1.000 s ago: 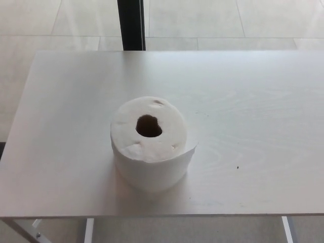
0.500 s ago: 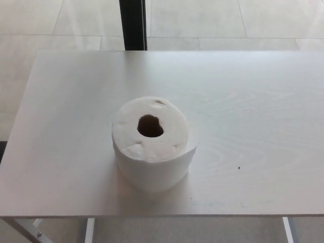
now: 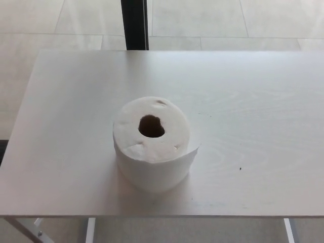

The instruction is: A toilet paper roll is kept in the middle of the desk infront of the robot. The robot places its left hand on the top of the toilet paper roll to hold it still and uses its right hand to tear off a piece of toilet paper from it and hands the paper to a person

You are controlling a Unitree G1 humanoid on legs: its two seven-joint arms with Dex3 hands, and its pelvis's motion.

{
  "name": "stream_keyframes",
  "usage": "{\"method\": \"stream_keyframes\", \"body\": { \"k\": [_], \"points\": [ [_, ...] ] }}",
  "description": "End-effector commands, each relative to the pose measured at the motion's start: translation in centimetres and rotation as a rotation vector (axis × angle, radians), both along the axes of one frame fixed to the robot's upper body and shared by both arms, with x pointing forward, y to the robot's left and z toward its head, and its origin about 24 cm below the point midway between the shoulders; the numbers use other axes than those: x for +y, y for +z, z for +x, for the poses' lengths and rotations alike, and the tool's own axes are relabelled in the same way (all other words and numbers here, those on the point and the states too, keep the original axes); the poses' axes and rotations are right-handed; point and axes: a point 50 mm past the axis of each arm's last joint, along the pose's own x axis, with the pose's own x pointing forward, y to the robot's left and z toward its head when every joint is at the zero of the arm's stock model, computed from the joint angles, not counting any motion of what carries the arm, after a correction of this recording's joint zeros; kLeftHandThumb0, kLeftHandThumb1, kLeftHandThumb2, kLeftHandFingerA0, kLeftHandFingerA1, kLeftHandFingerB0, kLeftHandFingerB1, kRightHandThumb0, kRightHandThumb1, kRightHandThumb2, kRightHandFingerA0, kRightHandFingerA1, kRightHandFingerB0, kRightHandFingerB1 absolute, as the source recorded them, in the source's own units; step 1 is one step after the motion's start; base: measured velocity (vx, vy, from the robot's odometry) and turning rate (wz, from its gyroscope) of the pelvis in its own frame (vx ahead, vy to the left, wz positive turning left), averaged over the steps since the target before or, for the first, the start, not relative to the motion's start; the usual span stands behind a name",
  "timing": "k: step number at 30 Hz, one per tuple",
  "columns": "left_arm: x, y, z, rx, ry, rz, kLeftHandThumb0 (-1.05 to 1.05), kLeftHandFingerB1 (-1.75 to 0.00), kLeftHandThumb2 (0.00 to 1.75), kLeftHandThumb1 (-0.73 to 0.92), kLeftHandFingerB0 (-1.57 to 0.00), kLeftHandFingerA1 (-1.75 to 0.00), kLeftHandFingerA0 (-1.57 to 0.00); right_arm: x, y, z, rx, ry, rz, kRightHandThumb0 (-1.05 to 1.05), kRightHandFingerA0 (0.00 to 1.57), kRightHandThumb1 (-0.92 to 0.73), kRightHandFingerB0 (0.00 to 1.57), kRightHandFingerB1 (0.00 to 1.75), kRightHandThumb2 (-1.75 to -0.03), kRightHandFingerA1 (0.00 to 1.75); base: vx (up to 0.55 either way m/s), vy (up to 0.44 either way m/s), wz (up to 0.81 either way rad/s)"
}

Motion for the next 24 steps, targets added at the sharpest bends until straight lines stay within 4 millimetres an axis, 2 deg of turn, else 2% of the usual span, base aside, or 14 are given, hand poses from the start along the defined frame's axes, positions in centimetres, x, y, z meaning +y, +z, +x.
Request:
{"method": "stream_keyframes", "body": {
  "k": [1, 2, 3, 4, 5, 10, 11, 12, 16, 17, 19, 22, 23, 24],
  "points": [
    [1.5, 1.5, 0.0, -0.021, 0.022, -0.013, -0.57, -0.66, 0.61, 0.58, -0.68, -0.74, -0.8, -0.4, 0.5, -1.9, 0.041, 0.048, 0.133, -0.6, 0.69, -0.65, 0.47, 0.53, -0.59, 0.91, 0.0, 0.0, 0.0],
    [1.6, 1.5, 0.4, -0.039, 0.044, -0.011, -0.54, -0.67, 0.61, 0.58, -0.72, -0.74, -0.84, -0.5, 0.5, -1.6, 0.001, 0.018, 0.143, -0.6, 0.66, -0.65, 0.4, 0.5, -0.6, 0.93, 0.0, 0.0, 0.0],
    [1.6, 1.4, 0.5, -0.038, 0.037, -0.01, -0.56, -0.65, 0.61, 0.58, -0.74, -0.73, -0.88, -0.5, 0.5, -1.5, -0.02, 0.008, 0.148, -0.63, 0.63, -0.5, 0.33, 0.58, -0.9, 0.89, 0.0, 0.0, 0.0],
    [1.6, 1.4, 0.7, -0.032, 0.004, -0.012, -0.63, -0.74, 0.93, 0.43, -0.73, -0.79, -0.83, -0.5, 0.6, -1.1, -0.043, 0.005, 0.151, -0.6, 0.56, -0.65, 0.33, 0.49, -0.59, 0.9, 0.0, 0.0, 0.0],
    [1.6, 1.4, 0.8, -0.04, 0.003, -0.017, -0.6, -0.64, 0.6, 0.6, -0.74, -0.72, -0.85, -0.5, 0.6, -1.0, -0.043, 0.014, 0.154, -0.61, 0.52, -0.65, 0.3, 0.48, -0.59, 0.88, 0.0, 0.0, 0.0],
    [1.7, 1.9, 0.6, -0.064, -0.016, -0.028, -0.63, -0.69, 0.64, 0.61, -0.67, -0.76, -0.74, -0.2, 0.3, -1.2, -0.007, 0.058, 0.192, -0.63, 0.45, -0.63, 0.24, 0.47, -0.59, 0.83, 0.0, 0.0, 0.0],
    [1.8, 2.1, 0.6, -0.053, -0.023, -0.027, -0.61, -0.68, 0.62, 0.6, -0.65, -0.75, -0.74, 0.0, 0.1, -1.3, 0.004, 0.07, 0.197, -0.67, 0.52, -0.49, 0.2, 0.54, -0.89, 0.81, 0.0, 0.0, 0.0],
    [1.9, 2.2, 0.5, -0.048, -0.025, -0.027, -0.6, -0.67, 0.61, 0.61, -0.61, -0.75, -0.72, 0.1, 0.0, -1.3, 0.001, 0.071, 0.204, -0.63, 0.44, -0.62, 0.23, 0.46, -0.59, 0.83, 0.0, 0.0, 0.0],
    [2.0, 2.3, 0.7, -0.029, -0.054, -0.032, -0.61, -0.68, 0.62, 0.56, -0.61, -0.74, -0.75, 0.2, -0.1, -1.2, -0.004, 0.076, 0.205, -0.65, 0.49, -0.62, 0.25, 0.46, -0.59, 0.84, 0.0, 0.0, 0.0],
    [2.0, 2.2, 0.7, -0.028, -0.05, -0.029, -0.61, -0.68, 0.62, 0.57, -0.61, -0.74, -0.75, 0.2, -0.1, -1.2, -0.007, 0.08, 0.201, -0.7, 0.49, -0.5, 0.23, 0.54, -0.89, 0.78, 0.0, 0.0, 0.0],
    [2.0, 2.2, 0.8, -0.017, -0.059, -0.029, -0.62, -0.68, 0.61, 0.57, -0.6, -0.74, -0.74, 0.2, -0.1, -1.1, -0.004, 0.083, 0.197, -0.65, 0.46, -0.49, 0.19, 0.53, -0.91, 0.76, 0.0, 0.0, 0.0],
    [1.9, 2.0, 0.8, -0.017, -0.06, -0.023, -0.63, -0.68, 0.6, 0.57, -0.63, -0.74, -0.77, 0.1, 0.0, -0.8, -0.013, 0.086, 0.203, -0.71, 0.5, -0.52, 0.21, 0.53, -0.89, 0.79, 0.0, 0.0, 0.0],
    [1.9, 2.0, 0.9, -0.009, -0.068, -0.028, -0.63, -0.67, 0.62, 0.57, -0.63, -0.74, -0.76, 0.2, 0.0, -0.6, -0.006, 0.11, 0.16, -0.62, 0.57, -0.63, 0.3, 0.48, -0.59, 0.81, 0.0, 0.0, 0.0],
    [1.9, 2.0, 0.9, -0.009, -0.068, -0.028, -0.63, -0.67, 0.62, 0.57, -0.63, -0.74, -0.76, 0.2, 0.0, -0.6, -0.006, 0.11, 0.16, -0.62, 0.57, -0.63, 0.3, 0.48, -0.59, 0.81, 0.0, 0.0, 0.0]
  ]
}}
